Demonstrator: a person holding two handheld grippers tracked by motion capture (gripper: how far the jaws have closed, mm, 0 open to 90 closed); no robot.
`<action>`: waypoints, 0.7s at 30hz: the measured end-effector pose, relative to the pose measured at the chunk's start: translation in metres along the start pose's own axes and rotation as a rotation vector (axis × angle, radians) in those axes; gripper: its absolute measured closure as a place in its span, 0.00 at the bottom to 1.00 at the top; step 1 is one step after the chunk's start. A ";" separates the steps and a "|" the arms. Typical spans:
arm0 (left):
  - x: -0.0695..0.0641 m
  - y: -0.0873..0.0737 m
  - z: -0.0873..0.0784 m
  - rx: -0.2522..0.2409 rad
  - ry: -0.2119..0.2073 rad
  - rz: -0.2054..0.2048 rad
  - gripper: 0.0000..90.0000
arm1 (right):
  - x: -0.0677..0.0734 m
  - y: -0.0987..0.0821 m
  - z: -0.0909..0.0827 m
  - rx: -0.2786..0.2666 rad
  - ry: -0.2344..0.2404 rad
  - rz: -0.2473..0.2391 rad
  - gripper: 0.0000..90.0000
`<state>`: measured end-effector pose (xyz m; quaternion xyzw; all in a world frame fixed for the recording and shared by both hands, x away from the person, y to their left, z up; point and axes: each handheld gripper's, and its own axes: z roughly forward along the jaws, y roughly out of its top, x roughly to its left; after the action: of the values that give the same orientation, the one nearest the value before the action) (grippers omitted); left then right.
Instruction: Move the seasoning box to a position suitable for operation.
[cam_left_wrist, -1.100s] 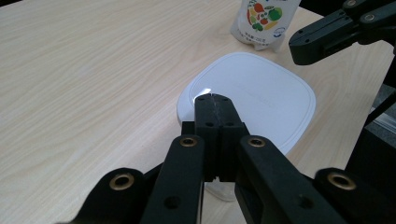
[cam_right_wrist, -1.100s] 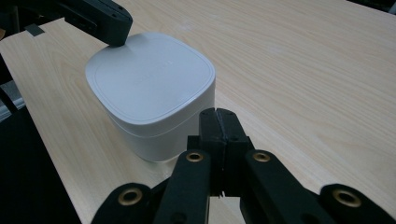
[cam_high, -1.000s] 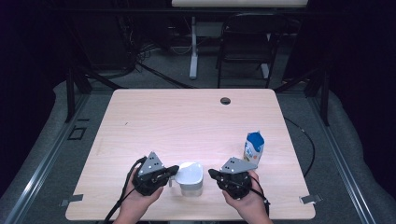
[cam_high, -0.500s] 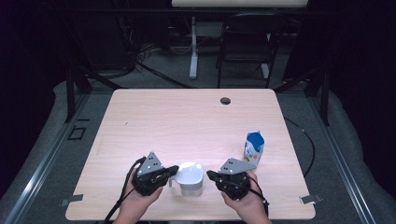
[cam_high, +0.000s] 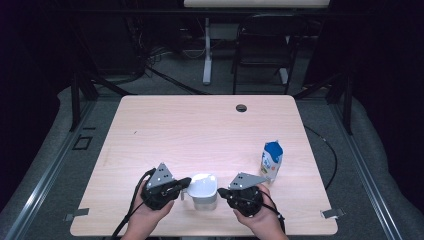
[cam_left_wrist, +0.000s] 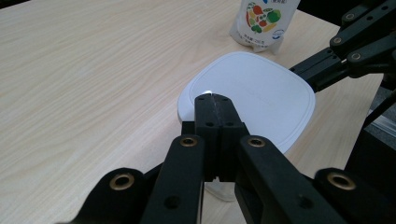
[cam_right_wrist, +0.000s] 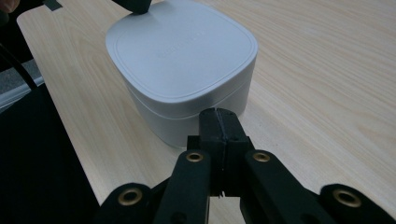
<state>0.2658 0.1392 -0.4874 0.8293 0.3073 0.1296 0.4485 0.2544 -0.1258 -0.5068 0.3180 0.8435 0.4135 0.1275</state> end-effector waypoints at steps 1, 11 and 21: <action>0.000 0.000 0.000 0.000 0.000 0.000 1.00 | 0.000 0.000 0.000 0.000 0.000 0.000 1.00; 0.000 0.000 0.000 -0.002 0.000 -0.001 1.00 | 0.001 -0.001 0.001 -0.001 -0.001 0.000 1.00; 0.000 -0.001 0.000 -0.003 0.001 -0.001 1.00 | 0.001 0.001 -0.002 -0.015 -0.001 -0.008 1.00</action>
<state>0.2656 0.1396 -0.4877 0.8285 0.3077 0.1302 0.4494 0.2526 -0.1259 -0.5050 0.3141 0.8417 0.4190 0.1318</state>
